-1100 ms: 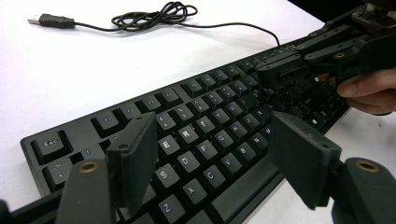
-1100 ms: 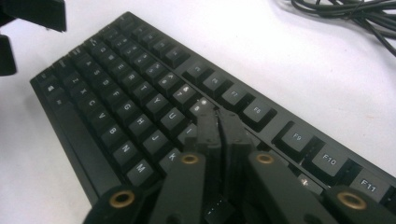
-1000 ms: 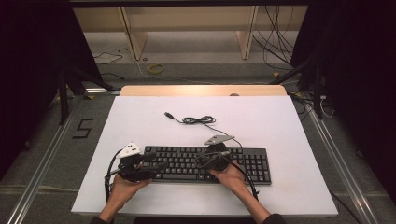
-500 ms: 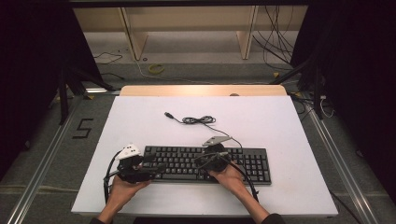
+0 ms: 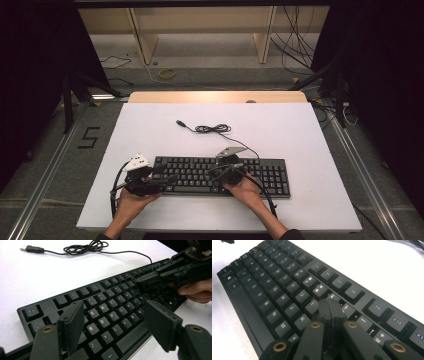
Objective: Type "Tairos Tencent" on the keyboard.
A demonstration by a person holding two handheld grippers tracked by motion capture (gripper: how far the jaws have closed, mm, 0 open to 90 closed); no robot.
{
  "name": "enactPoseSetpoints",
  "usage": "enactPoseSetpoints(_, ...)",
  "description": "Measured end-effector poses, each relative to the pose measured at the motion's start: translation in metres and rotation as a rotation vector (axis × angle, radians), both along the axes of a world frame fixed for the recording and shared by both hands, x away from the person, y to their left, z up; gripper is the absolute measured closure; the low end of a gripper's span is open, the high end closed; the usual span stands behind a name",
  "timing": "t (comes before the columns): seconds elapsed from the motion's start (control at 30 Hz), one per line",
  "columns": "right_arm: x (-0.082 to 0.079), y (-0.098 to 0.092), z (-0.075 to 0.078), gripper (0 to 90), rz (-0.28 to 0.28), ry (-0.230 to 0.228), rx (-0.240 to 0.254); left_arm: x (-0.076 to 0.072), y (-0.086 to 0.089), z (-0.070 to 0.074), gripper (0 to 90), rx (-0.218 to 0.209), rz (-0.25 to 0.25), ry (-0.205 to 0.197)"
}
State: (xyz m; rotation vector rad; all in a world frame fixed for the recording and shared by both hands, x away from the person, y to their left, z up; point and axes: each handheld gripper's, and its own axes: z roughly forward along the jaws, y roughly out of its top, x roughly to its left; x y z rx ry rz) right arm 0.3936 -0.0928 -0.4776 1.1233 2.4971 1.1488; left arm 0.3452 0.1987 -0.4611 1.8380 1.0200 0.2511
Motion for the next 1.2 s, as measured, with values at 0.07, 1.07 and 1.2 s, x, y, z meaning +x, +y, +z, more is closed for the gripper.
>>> enactPoseSetpoints(0.07, 0.0, -0.002, 0.001, 90.0, -0.006, 0.006, 0.018, 0.001, 0.001, -0.001, 32.7, 0.0, 0.007, 0.001)
enactPoseSetpoints(1.07, -0.026, -0.027, 0.026, 44.6, 0.041, -0.032, 0.203, 0.007, 0.005, -0.003, 36.8, 0.015, 0.053, 0.013)
enactPoseSetpoints(1.2, -0.028, -0.027, 0.026, 42.3, 0.048, -0.031, 0.212, 0.009, 0.005, -0.003, 37.4, 0.015, 0.059, 0.018)
